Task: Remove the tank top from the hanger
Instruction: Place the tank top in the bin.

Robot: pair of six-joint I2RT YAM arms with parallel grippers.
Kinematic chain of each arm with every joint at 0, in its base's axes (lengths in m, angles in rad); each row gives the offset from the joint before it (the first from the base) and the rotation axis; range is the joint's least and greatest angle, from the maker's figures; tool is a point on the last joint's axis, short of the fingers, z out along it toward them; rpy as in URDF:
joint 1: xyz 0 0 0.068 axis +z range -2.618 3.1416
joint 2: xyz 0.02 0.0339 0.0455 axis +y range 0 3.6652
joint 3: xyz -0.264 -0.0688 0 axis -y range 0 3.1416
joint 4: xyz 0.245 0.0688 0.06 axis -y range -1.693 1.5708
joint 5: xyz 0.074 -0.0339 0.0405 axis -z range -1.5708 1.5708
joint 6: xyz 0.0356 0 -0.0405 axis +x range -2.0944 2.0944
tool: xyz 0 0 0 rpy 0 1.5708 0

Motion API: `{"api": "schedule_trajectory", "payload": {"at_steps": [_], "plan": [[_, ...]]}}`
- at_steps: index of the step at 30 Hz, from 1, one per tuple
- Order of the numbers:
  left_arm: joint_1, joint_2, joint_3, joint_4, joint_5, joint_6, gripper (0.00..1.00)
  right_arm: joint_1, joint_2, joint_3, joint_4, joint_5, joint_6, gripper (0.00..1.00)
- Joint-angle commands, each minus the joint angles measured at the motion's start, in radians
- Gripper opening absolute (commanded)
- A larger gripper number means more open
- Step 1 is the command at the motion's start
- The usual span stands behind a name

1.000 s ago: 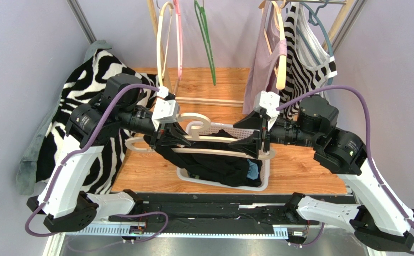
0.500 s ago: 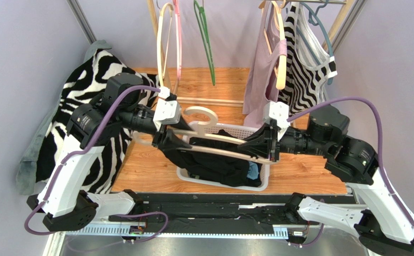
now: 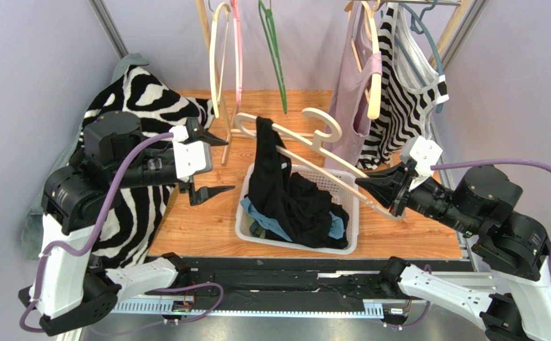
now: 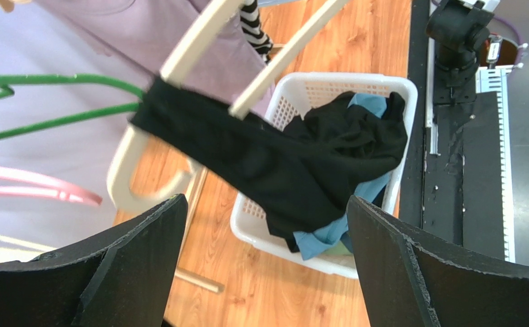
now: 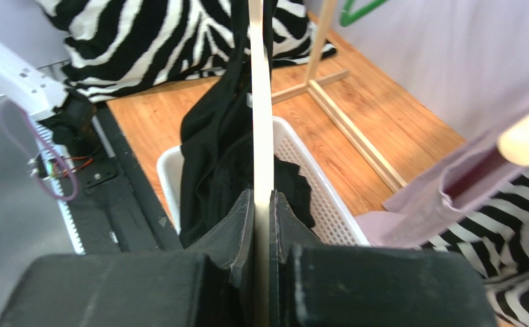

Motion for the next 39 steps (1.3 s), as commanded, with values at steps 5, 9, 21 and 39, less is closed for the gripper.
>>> {"api": "schedule_trajectory", "payload": {"at_steps": [5,9,21,39], "plan": [[0.002,-0.024,-0.163,0.098,0.014,-0.099,0.89,0.000,-0.040,0.012,0.027,0.125,0.040,0.00],[0.002,-0.001,-0.236,0.199,0.012,-0.198,0.84,0.000,-0.056,-0.005,0.047,0.060,0.068,0.00],[0.001,0.106,-0.213,0.341,-0.043,-0.436,0.76,-0.002,-0.089,-0.073,0.087,-0.053,0.126,0.00],[0.002,0.149,-0.158,0.325,-0.027,-0.406,0.00,-0.002,-0.129,-0.085,0.018,0.013,0.092,0.00]]}}
